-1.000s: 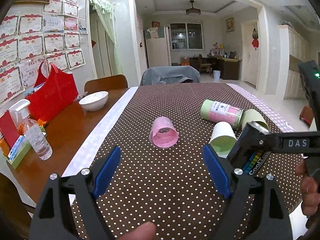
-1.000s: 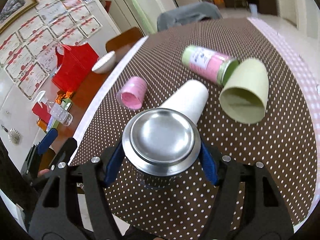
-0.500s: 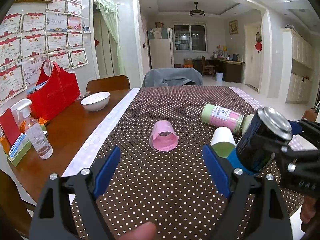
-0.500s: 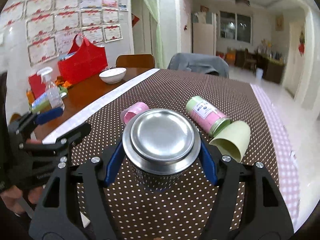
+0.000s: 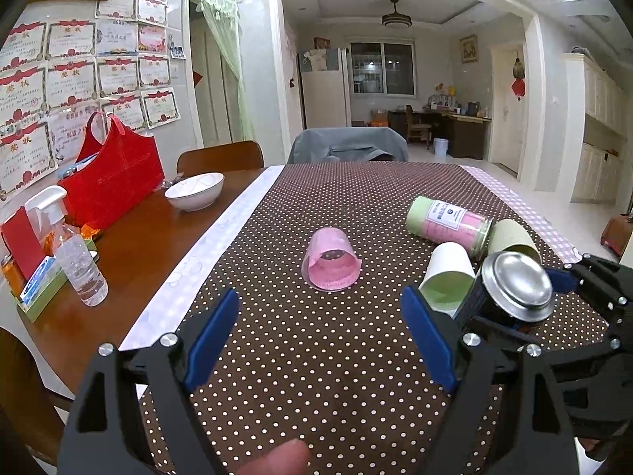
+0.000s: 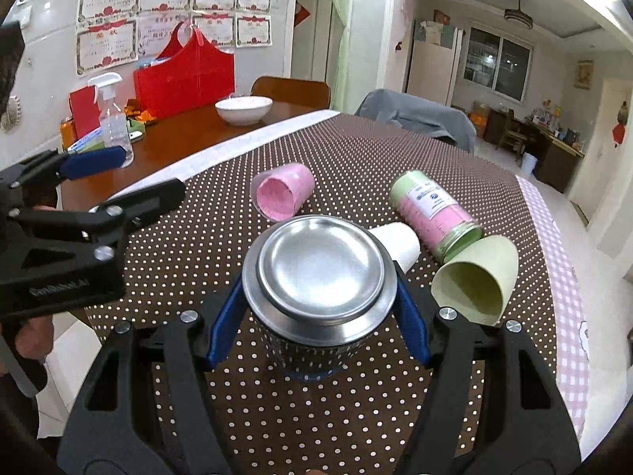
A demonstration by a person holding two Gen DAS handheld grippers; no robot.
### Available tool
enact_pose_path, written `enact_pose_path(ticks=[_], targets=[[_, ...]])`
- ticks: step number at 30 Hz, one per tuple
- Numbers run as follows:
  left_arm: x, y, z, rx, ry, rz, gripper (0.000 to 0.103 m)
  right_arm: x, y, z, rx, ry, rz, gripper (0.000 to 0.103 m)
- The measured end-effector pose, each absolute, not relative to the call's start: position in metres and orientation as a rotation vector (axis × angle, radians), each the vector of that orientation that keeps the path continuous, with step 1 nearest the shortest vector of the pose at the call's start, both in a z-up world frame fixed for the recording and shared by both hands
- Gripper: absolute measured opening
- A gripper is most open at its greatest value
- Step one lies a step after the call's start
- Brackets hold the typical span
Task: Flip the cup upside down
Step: 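Rotate the right tool to turn the can upright, lid up, then lower the upright can onto the table and open the right tool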
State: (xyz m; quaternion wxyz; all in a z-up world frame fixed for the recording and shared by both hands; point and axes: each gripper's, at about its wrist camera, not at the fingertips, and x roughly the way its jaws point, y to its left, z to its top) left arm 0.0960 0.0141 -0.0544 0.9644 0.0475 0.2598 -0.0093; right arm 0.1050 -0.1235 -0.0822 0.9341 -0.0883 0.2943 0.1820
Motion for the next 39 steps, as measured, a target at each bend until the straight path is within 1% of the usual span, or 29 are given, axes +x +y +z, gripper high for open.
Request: enact_pose_path(ticks=[11,16,18,21,39], targets=[[0.096,0.013,-0.055,0.101,0.533,-0.018,0.083,0.112,-0.116,-0.092,-0.198,0.629,0.383,0.068],[0.095,0.014,-0.055,0.101,0.532,-0.017,0.083,0.114,-0.117,-0.093,-0.193,0.635,0.385,0.070],[0.095,0.014,-0.055,0.101,0.531,-0.016,0.083,0.115,-0.120,-0.092,-0.162,0.639,0.405,0.084],[0.095,0.014,-0.055,0.100,0.531,-0.016,0.083,0.114,-0.122,-0.090,-0.155,0.626,0.406,0.097],[0.083,0.004,-0.035,0.100,0.487,-0.021,0.083,0.105,-0.152,-0.074,-0.052,0.584,0.394,0.097]])
